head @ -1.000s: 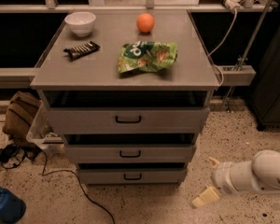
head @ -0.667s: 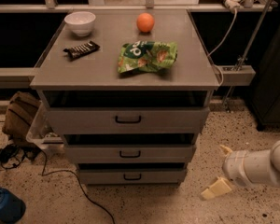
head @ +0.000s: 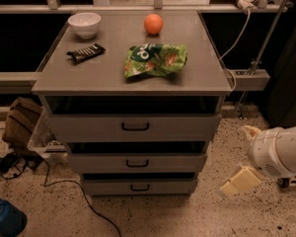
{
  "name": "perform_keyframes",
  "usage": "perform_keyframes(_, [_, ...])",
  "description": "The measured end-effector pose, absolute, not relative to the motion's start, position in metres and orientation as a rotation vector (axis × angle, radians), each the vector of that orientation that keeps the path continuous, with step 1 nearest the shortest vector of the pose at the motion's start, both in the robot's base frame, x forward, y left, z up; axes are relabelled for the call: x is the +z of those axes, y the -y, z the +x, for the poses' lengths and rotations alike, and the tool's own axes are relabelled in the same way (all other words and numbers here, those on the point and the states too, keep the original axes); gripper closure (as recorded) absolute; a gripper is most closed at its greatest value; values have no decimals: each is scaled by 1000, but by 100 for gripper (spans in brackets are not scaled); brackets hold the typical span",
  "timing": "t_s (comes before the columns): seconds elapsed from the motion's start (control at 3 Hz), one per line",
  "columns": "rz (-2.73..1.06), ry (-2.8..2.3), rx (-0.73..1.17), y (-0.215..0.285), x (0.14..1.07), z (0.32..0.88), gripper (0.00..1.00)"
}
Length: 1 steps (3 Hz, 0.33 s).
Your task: Close middle drawer
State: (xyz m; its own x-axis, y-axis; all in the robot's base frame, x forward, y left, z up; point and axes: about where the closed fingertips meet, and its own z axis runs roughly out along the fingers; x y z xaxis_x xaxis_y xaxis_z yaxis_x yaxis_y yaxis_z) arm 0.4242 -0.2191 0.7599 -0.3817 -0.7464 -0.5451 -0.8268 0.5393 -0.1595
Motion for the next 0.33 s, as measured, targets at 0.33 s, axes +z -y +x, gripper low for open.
perform_keyframes(0.33, [-1264, -2229, 131, 212, 804, 407, 0])
